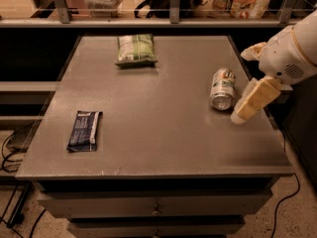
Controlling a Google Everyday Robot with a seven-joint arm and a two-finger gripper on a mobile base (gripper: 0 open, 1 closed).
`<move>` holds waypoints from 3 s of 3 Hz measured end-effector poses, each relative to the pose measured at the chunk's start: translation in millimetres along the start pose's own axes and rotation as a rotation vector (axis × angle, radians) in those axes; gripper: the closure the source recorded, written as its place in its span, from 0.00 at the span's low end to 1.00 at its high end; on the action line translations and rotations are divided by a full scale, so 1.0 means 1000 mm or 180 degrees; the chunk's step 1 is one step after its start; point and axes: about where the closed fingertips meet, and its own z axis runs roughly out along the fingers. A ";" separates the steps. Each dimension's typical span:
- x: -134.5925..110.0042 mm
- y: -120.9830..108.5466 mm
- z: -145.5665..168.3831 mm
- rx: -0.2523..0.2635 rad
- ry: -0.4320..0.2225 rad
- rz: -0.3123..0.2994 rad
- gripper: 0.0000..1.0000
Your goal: Move 7up can near rxbar blueberry
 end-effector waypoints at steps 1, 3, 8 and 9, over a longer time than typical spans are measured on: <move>-0.001 -0.001 0.000 0.0014 -0.0006 -0.0001 0.00; 0.010 -0.010 0.024 0.0058 -0.0133 0.0318 0.00; 0.019 -0.082 0.098 0.0031 -0.0508 0.0548 0.16; 0.008 -0.081 0.104 -0.0058 -0.0533 0.0495 0.47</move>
Offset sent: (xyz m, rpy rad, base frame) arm -0.0015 0.0054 -0.0246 0.0711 0.0645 -0.0411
